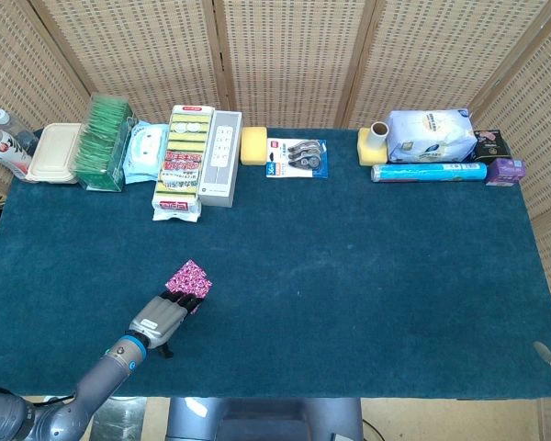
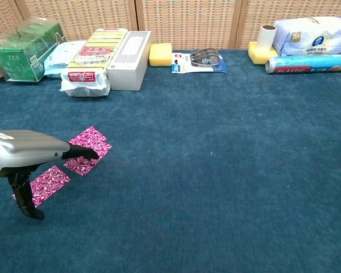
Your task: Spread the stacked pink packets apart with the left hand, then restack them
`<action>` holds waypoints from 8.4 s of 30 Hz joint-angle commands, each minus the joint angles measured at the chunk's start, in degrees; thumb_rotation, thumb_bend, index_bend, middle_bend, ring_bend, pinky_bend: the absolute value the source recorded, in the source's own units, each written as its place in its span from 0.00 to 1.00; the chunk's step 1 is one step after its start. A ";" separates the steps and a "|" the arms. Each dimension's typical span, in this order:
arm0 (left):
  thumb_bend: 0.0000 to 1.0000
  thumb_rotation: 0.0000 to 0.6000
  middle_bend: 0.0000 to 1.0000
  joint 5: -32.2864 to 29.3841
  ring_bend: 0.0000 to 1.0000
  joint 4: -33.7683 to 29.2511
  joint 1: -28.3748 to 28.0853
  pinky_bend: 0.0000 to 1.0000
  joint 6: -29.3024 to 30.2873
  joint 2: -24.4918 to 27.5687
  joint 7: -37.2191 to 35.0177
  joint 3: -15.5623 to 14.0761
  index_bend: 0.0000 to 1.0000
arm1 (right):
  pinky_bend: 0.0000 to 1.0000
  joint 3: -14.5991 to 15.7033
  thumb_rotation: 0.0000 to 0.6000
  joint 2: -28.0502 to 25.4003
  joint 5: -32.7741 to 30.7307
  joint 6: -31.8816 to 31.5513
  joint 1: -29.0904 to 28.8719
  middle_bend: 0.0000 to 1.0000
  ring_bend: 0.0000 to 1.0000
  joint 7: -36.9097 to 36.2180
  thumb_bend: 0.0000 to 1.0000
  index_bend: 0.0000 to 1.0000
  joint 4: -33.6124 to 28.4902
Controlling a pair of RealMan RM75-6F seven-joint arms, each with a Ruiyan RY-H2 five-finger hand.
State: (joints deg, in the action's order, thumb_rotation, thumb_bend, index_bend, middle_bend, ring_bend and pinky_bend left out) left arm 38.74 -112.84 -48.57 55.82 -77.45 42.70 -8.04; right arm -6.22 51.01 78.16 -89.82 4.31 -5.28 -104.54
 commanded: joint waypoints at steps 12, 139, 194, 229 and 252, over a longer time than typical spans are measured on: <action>0.00 1.00 0.09 1.62 0.08 -2.59 -0.33 0.12 2.14 1.69 -1.30 0.47 0.00 | 0.00 -0.01 1.00 -0.05 -0.06 0.14 -0.03 0.00 0.00 -0.18 0.00 0.08 0.12; 0.05 1.00 0.00 13.84 0.00 14.23 2.64 0.12 -0.03 -0.84 -12.61 2.77 0.00 | 0.00 0.10 1.00 -0.67 0.29 0.09 0.22 0.00 0.00 -1.74 0.00 0.08 -0.01; 0.16 1.00 0.00 29.96 0.00 34.87 5.50 0.12 -9.77 -7.58 -26.13 7.20 0.15 | 0.00 0.53 1.00 -0.41 0.48 1.22 -0.42 0.00 0.00 -1.14 0.00 0.08 -0.19; 0.20 1.00 0.00 25.85 0.00 32.29 4.82 0.12 -10.58 -7.25 -20.96 8.94 0.26 | 0.00 0.58 1.00 -0.45 0.54 1.16 -0.43 0.00 0.00 -1.51 0.00 0.08 -0.04; 0.18 1.00 0.00 21.66 0.00 30.05 3.06 0.11 -12.40 -5.55 -17.02 8.89 0.16 | 0.00 0.55 1.00 -0.51 0.37 1.18 -0.43 0.00 0.00 -1.24 0.01 0.08 -0.16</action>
State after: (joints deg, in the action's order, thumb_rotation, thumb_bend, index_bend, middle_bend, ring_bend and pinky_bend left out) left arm 60.63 -82.68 -45.38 43.54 -83.10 25.43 0.92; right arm -5.65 50.51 78.54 -88.65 3.89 -6.53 -104.69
